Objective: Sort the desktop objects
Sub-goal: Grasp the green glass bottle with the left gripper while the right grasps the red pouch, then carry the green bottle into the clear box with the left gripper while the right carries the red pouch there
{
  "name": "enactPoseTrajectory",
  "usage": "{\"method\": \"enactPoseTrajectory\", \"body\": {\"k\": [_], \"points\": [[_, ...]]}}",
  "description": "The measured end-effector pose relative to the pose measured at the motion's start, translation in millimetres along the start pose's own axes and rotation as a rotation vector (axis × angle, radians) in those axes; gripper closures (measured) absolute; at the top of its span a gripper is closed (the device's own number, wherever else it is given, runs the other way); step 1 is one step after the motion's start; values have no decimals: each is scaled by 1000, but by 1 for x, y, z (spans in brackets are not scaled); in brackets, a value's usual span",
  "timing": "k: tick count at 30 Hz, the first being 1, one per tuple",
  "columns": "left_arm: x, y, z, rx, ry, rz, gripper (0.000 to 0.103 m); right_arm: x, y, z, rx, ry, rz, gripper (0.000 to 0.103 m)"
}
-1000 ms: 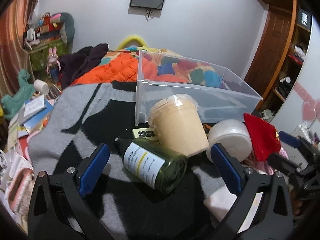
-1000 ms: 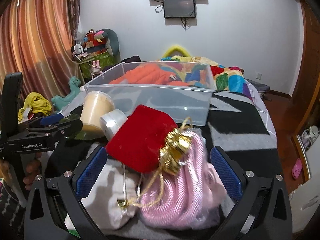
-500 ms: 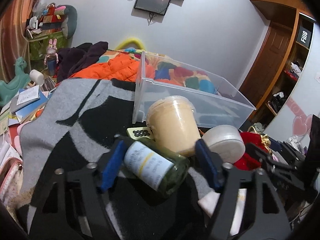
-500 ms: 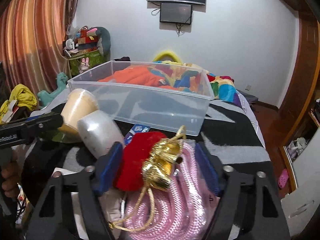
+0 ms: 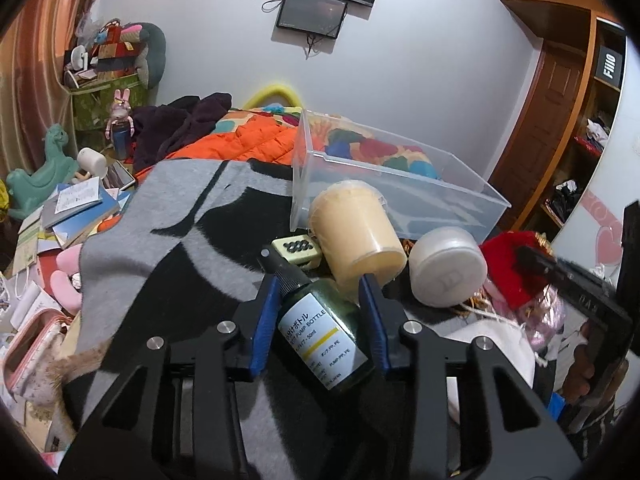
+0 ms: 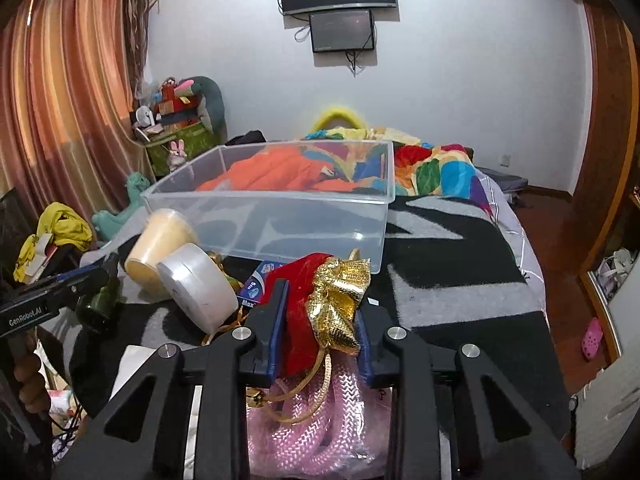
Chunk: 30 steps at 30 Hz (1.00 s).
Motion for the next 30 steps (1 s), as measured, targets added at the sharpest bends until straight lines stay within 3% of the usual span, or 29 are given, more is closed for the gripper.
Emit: {"method": "enactPoseTrajectory", "body": {"k": [5, 9, 11, 13, 14, 16, 18, 30], "points": [[-5, -12, -8, 31, 13, -5, 59, -11, 8, -3, 1, 10, 25, 78], [-7, -15, -15, 48, 64, -4, 36, -14, 12, -3, 14, 28, 32, 78], [0, -20, -13, 32, 27, -31, 34, -14, 12, -4, 15, 36, 29, 78], [15, -26, -7, 9, -20, -65, 34, -14, 12, -6, 12, 36, 30, 78], [20, -30, -5, 17, -7, -72, 35, -14, 12, -7, 10, 37, 28, 78], [19, -32, -1, 80, 77, -46, 50, -15, 13, -8, 2, 37, 32, 78], [18, -32, 5, 88, 70, -30, 63, -18, 15, -9, -10, 31, 41, 78], [-13, 10, -1, 40, 52, 124, 64, -18, 38, -2, -6, 43, 69, 78]]}}
Point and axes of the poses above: each gripper's, at about its wrist camera, not at the fingertips, and x roughly the way its jaws point, z to its right, y to its top, the point moved 9 cm from there along x, roughly the way its jaws point, and after that the axes turned 3 degrees about y, right-handed, at the moved point
